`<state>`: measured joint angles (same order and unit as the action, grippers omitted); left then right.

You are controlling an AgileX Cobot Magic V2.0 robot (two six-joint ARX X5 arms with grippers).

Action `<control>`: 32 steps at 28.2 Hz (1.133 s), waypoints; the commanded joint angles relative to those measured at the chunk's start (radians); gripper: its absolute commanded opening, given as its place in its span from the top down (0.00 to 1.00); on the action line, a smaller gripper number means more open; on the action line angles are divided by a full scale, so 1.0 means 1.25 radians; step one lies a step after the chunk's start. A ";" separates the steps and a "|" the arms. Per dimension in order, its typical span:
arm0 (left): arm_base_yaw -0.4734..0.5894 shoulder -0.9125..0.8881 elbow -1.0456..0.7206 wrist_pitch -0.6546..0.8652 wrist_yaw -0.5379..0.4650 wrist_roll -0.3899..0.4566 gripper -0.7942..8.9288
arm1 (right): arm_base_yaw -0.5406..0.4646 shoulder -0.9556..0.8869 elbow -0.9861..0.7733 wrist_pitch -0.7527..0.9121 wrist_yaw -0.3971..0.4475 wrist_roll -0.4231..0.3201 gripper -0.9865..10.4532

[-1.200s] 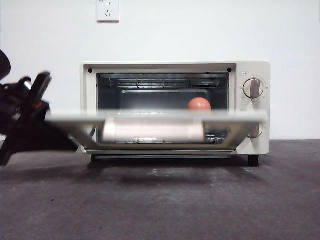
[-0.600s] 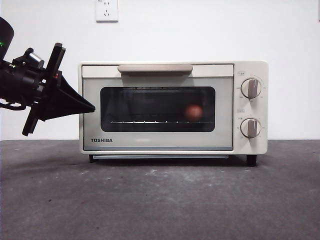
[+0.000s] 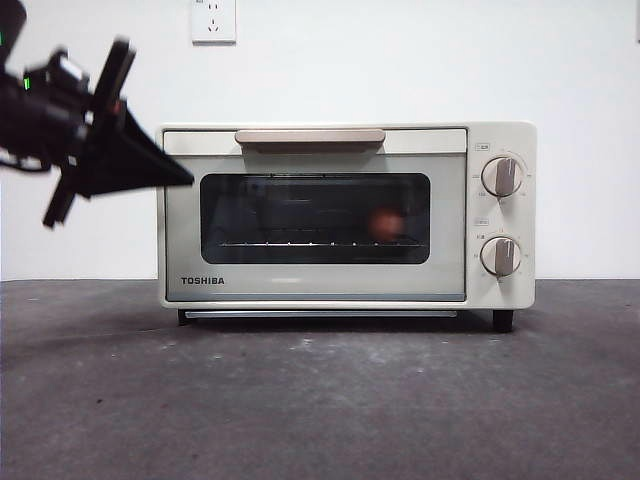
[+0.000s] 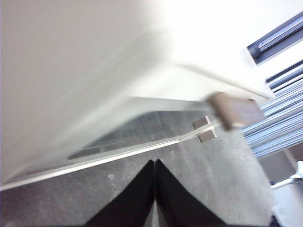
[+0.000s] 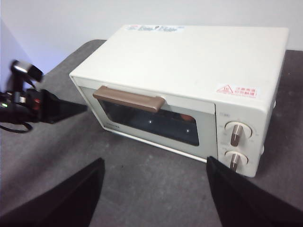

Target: Eggoven

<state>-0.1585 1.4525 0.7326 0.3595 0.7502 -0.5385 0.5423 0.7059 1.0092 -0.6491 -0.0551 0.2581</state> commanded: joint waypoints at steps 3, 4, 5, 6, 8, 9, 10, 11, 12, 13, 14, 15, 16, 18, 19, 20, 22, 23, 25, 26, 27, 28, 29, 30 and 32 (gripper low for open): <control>-0.049 -0.139 0.015 -0.195 -0.126 0.130 0.91 | 0.005 0.012 0.014 -0.038 0.003 -0.019 0.61; -0.063 -0.170 0.015 -0.237 -0.155 0.147 0.91 | 0.005 0.016 0.014 -0.046 0.003 -0.026 0.61; -0.074 -0.197 0.015 -0.270 -0.179 0.160 0.91 | 0.004 0.017 0.014 -0.054 0.005 -0.030 0.61; -0.088 -0.229 0.015 -0.307 -0.208 0.174 0.91 | 0.004 0.020 0.014 -0.059 0.006 -0.035 0.62; -0.114 -0.284 0.015 -0.363 -0.261 0.191 0.91 | 0.004 0.020 0.012 -0.061 0.006 -0.050 0.64; -0.128 -0.314 0.015 -0.390 -0.290 0.196 0.91 | 0.004 0.020 0.007 -0.055 0.006 -0.051 0.64; -0.142 -0.342 0.015 -0.414 -0.317 0.199 0.91 | 0.004 0.020 -0.002 -0.045 0.005 -0.052 0.64; -0.152 -0.365 0.015 -0.431 -0.341 0.201 0.91 | 0.004 0.019 -0.012 -0.035 0.003 -0.052 0.64; -0.165 -0.392 0.015 -0.451 -0.367 0.201 0.91 | 0.004 0.019 -0.027 -0.021 0.002 -0.052 0.65; -0.176 -0.416 0.015 -0.470 -0.390 0.202 0.91 | 0.004 0.017 -0.044 -0.006 0.002 -0.052 0.65; -0.185 -0.435 0.015 -0.485 -0.406 0.204 0.91 | 0.004 0.012 -0.063 0.010 0.002 -0.052 0.65; -0.195 -0.458 0.015 -0.505 -0.421 0.209 0.91 | 0.004 0.004 -0.090 0.033 0.002 -0.052 0.65; -0.204 -0.479 0.015 -0.525 -0.437 0.213 0.91 | 0.004 -0.004 -0.119 0.060 0.001 -0.052 0.67; -0.218 -0.510 0.015 -0.560 -0.463 0.215 0.91 | 0.004 -0.020 -0.176 0.116 -0.008 -0.051 0.70; -0.224 -0.523 0.015 -0.576 -0.472 0.215 0.91 | 0.004 -0.030 -0.208 0.151 -0.015 -0.051 0.72; -0.229 -0.536 0.015 -0.590 -0.479 0.215 0.91 | 0.004 -0.039 -0.238 0.186 -0.021 -0.049 0.74; -0.234 -0.553 0.015 -0.606 -0.483 0.215 0.91 | 0.005 -0.052 -0.287 0.253 -0.026 -0.046 0.79; -0.235 -0.559 0.015 -0.610 -0.483 0.216 0.91 | 0.005 -0.058 -0.308 0.282 -0.027 -0.047 0.82; -0.236 -0.569 0.015 -0.611 -0.483 0.222 0.91 | 0.005 -0.069 -0.343 0.335 -0.028 -0.049 0.90; -0.236 -0.572 0.015 -0.611 -0.483 0.225 0.91 | 0.005 -0.072 -0.353 0.350 -0.028 -0.053 0.91; -0.236 -0.572 0.015 -0.611 -0.483 0.228 0.91 | 0.005 -0.075 -0.361 0.359 -0.028 -0.054 0.91; -0.236 -0.572 0.015 -0.612 -0.483 0.228 0.91 | 0.005 -0.076 -0.363 0.359 -0.028 -0.055 0.91; -0.236 -0.572 0.015 -0.612 -0.483 0.228 0.91 | 0.005 -0.076 -0.363 0.358 -0.028 -0.056 0.91; -0.236 -0.572 0.015 -0.611 -0.483 0.228 0.91 | 0.005 -0.076 -0.363 0.358 -0.027 -0.056 0.91; -0.236 -0.572 0.015 -0.611 -0.483 0.228 0.91 | 0.005 -0.076 -0.363 0.358 -0.014 -0.055 0.91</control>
<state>-0.4477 0.7322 0.7326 -0.4152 0.1520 -0.2710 0.5423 0.6090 0.5526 -0.2138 -0.0799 0.1993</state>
